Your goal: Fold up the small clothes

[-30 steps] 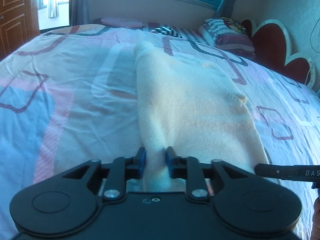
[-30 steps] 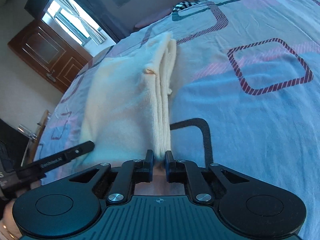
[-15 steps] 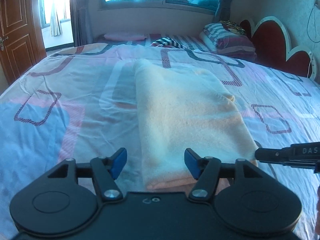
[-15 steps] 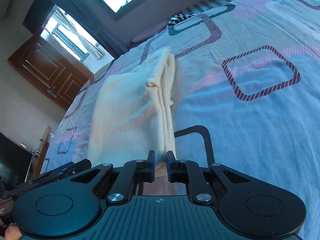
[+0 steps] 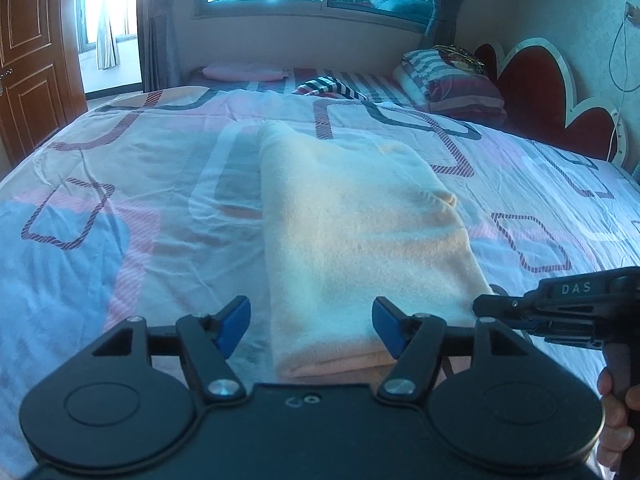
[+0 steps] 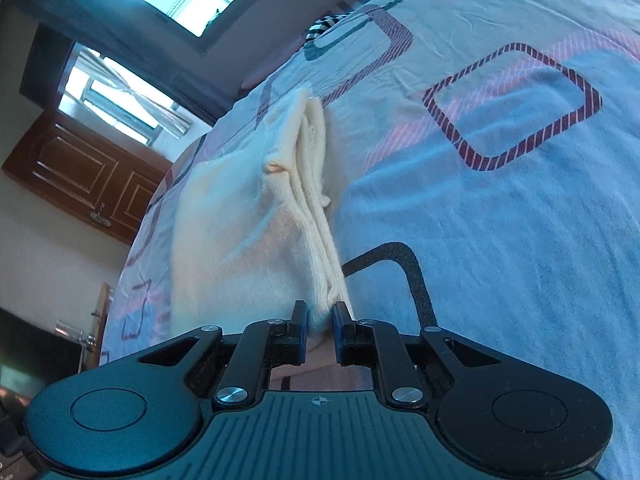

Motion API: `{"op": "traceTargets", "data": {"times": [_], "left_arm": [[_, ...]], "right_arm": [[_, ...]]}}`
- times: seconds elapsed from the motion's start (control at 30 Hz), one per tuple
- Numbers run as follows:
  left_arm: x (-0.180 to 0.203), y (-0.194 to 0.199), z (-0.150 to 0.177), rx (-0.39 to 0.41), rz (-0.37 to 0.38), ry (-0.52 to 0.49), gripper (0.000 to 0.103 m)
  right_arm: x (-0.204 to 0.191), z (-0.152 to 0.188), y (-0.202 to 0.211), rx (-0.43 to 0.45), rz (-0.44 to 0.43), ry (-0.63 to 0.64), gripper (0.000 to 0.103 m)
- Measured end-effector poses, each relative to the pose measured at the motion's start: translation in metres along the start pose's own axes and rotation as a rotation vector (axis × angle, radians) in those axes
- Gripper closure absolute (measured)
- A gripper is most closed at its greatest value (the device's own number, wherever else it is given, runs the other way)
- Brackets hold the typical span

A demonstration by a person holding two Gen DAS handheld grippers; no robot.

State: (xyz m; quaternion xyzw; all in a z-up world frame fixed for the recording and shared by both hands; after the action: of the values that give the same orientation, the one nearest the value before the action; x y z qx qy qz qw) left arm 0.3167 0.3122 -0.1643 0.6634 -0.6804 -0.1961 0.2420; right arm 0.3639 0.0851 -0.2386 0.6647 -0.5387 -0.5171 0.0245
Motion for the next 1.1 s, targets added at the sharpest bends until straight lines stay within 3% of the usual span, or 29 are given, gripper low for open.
{"op": "traceTargets", "data": {"times": [0.27, 0.33, 0.43, 0.47, 0.53, 0.6, 0.73, 0.83, 0.9, 0.97, 1.1], "left_arm": [[0.000, 0.004, -0.001, 0.013, -0.001, -0.022, 0.035], [0.000, 0.002, 0.001, 0.001, 0.001, -0.024, 0.033], [-0.002, 0.002, 0.001, -0.011, 0.002, -0.016, 0.033], [-0.002, 0.003, 0.001, -0.017, 0.002, -0.013, 0.032], [-0.003, 0.006, 0.000, -0.027, 0.009, 0.006, 0.024], [-0.002, 0.010, -0.002, -0.037, 0.005, 0.029, 0.017], [0.001, 0.023, -0.006, -0.063, -0.022, 0.064, 0.001], [0.006, 0.038, -0.010, -0.059, -0.047, 0.055, 0.001], [0.010, 0.048, -0.012, -0.079, -0.090, 0.020, 0.001], [0.015, 0.060, -0.015, -0.081, -0.119, -0.030, 0.001], [0.030, 0.092, -0.021, -0.066, -0.098, -0.118, 0.001]], "right_arm": [[-0.013, 0.010, 0.023, 0.037, 0.008, 0.080, 0.096], [-0.003, 0.013, 0.016, 0.024, 0.069, 0.110, 0.097], [0.002, 0.012, 0.010, 0.005, 0.076, 0.092, 0.096], [-0.001, 0.011, 0.013, 0.009, 0.084, 0.126, 0.093], [-0.006, 0.010, 0.022, 0.035, 0.100, 0.157, 0.078], [-0.009, 0.008, 0.036, 0.074, 0.084, 0.147, 0.052], [-0.025, 0.010, 0.067, 0.114, 0.061, 0.209, 0.048], [-0.040, 0.016, 0.092, 0.114, 0.049, 0.270, 0.039], [-0.047, 0.020, 0.111, 0.126, 0.051, 0.309, 0.025], [-0.054, 0.024, 0.133, 0.144, 0.054, 0.343, 0.021], [-0.063, 0.030, 0.172, 0.165, 0.066, 0.376, 0.018]]}}
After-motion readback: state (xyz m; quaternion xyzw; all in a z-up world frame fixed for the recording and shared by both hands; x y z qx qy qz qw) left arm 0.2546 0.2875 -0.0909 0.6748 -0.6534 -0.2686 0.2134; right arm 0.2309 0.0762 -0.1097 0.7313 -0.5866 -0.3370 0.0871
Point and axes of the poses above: each gripper's, at about its wrist camera, not at the fingertips, and y roughly against the way its jaws point, x to its right, z to its underside, the point moved 7 cm from there along -y, roughly the way its jaws point, and after that the axes turned 9 degrees about x, right-handed, at the moved point
